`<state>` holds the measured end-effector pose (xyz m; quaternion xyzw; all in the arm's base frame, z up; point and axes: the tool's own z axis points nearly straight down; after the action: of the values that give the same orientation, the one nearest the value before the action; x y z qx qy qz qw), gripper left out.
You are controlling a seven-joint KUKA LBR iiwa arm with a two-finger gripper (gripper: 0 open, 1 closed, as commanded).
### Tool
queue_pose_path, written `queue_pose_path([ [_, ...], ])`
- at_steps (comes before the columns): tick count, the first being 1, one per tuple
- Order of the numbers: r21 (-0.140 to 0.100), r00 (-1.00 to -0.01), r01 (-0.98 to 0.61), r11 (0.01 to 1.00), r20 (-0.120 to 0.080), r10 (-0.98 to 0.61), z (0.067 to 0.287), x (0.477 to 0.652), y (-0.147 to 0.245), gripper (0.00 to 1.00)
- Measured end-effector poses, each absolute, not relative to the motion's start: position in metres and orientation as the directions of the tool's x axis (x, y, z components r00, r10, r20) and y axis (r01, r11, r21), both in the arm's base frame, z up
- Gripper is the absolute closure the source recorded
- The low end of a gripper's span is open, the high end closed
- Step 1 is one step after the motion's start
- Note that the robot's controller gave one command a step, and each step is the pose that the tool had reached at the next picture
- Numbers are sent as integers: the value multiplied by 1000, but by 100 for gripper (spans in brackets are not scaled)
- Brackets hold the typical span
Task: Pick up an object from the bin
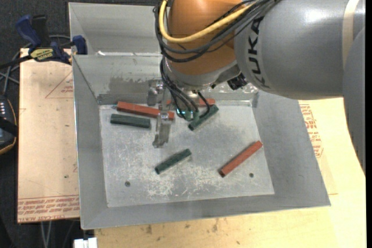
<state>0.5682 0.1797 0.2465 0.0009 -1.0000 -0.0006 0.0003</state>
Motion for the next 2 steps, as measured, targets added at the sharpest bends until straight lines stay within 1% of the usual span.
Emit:
queue_pose_path([
  [1,1,-1000,0,1000,-1,0,247,569,179,0],
  [2,3,-1000,9,1000,-7,9,179,600,173,0],
])
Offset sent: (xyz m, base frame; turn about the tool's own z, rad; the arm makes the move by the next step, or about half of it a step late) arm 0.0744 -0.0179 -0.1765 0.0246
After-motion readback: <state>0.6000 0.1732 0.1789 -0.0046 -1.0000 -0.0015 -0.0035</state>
